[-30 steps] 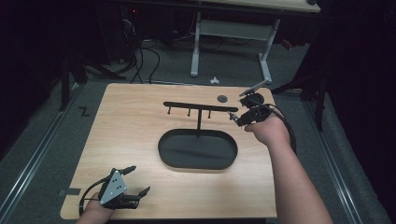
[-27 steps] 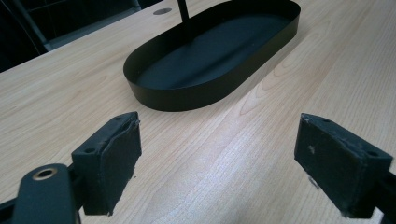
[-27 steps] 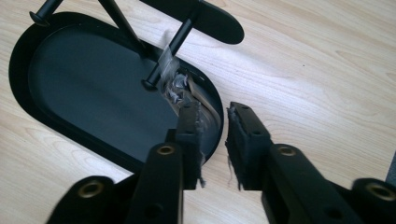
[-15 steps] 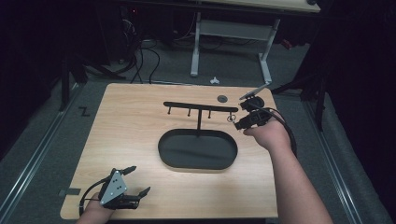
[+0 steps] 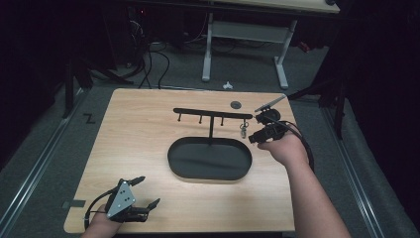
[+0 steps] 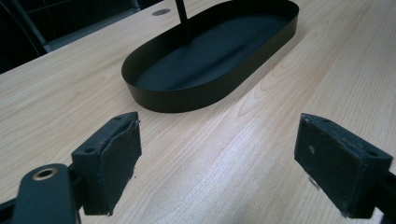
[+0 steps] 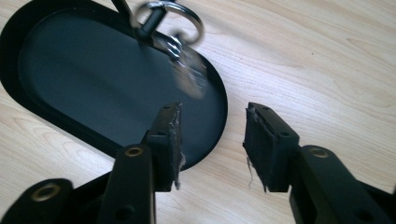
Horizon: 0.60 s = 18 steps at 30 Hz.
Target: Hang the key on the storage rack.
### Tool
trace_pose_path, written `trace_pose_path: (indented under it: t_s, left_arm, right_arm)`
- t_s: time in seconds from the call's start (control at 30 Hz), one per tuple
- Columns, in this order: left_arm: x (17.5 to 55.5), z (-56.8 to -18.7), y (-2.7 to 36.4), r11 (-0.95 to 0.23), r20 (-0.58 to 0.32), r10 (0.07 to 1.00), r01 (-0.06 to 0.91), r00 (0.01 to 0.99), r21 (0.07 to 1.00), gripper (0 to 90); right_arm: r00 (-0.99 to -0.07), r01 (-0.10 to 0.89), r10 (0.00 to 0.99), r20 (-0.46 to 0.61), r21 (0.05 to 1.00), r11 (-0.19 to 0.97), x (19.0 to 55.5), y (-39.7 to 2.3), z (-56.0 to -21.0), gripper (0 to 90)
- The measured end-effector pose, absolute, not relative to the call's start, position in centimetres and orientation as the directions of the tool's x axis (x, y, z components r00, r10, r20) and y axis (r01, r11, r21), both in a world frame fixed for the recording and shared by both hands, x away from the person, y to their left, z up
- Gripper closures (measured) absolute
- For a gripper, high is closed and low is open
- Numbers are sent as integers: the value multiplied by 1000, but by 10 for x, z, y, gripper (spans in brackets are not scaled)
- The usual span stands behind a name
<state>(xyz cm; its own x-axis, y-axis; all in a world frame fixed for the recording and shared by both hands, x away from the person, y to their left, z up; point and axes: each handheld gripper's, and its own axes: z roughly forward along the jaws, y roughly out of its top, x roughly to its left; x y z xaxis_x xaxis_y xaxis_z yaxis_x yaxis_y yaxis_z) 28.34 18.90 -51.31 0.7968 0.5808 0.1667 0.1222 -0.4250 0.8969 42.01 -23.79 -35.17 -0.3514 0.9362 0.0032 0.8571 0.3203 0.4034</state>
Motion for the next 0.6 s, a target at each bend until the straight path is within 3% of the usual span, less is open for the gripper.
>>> trace_pose_path:
  t_s: [0.17,0.6]
  left_arm:
    - [284,-513,187,-426,168,577,119,799,897,152]
    - [285,-515,185,-431,168,579,124,798,894,152]
  right_arm:
    - [-339,856,941,2,415,308,417,-241,-363,474]
    - [-329,858,944,10,420,294,408,-252,-397,411]
